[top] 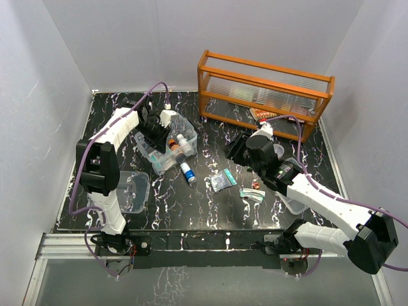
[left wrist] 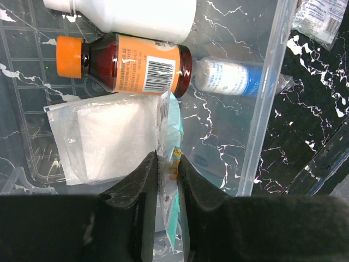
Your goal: Organize the medicine kit
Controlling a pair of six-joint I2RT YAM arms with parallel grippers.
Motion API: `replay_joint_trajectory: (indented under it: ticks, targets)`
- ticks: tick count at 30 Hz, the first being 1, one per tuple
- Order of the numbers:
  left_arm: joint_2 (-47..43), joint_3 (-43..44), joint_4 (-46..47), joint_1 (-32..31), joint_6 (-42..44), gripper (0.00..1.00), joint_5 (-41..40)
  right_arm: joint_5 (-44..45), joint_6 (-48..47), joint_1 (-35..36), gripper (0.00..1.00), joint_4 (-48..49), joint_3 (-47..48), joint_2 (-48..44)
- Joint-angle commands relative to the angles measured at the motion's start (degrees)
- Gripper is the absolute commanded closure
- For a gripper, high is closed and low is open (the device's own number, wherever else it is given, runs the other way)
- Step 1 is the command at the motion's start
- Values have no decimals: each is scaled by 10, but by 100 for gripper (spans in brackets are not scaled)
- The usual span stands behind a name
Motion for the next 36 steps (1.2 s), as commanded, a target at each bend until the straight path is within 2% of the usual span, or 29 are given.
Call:
replay_joint_trajectory:
  ticks: [1,5,9,12,16,20,27,30,36]
  targets:
    - [3,24,-27,0,36,85,31,13,-16,2,59,20,28,-7]
    - [7,16,-7,0,22,84,-8,12,-14,2,59,20,23,-9]
    - [3,0,1,-6,23,79,12,12,-14,2,59,21,20,-9]
    - [11,-2,4,-12,17,75,-2,12,-13,1,59,22,20,-9]
    - [7,6,20,-23,-15,63,-48,14,-14,2,59,20,20,-14]
    - [-36,1,68,-25,-33,53,-83,18,-11,2,59,19,14,-23]
    - [-92,-14,133,-25,-51,53,-127,14,-7,2,59,22,10,-22]
    - [-116,-30,154,-25,-62,52,-122,12,-7,2,59,21,10,-21]
    - [-142,-78,208,-26,-118,49,-139,13,-7,1,58,16,6,-17]
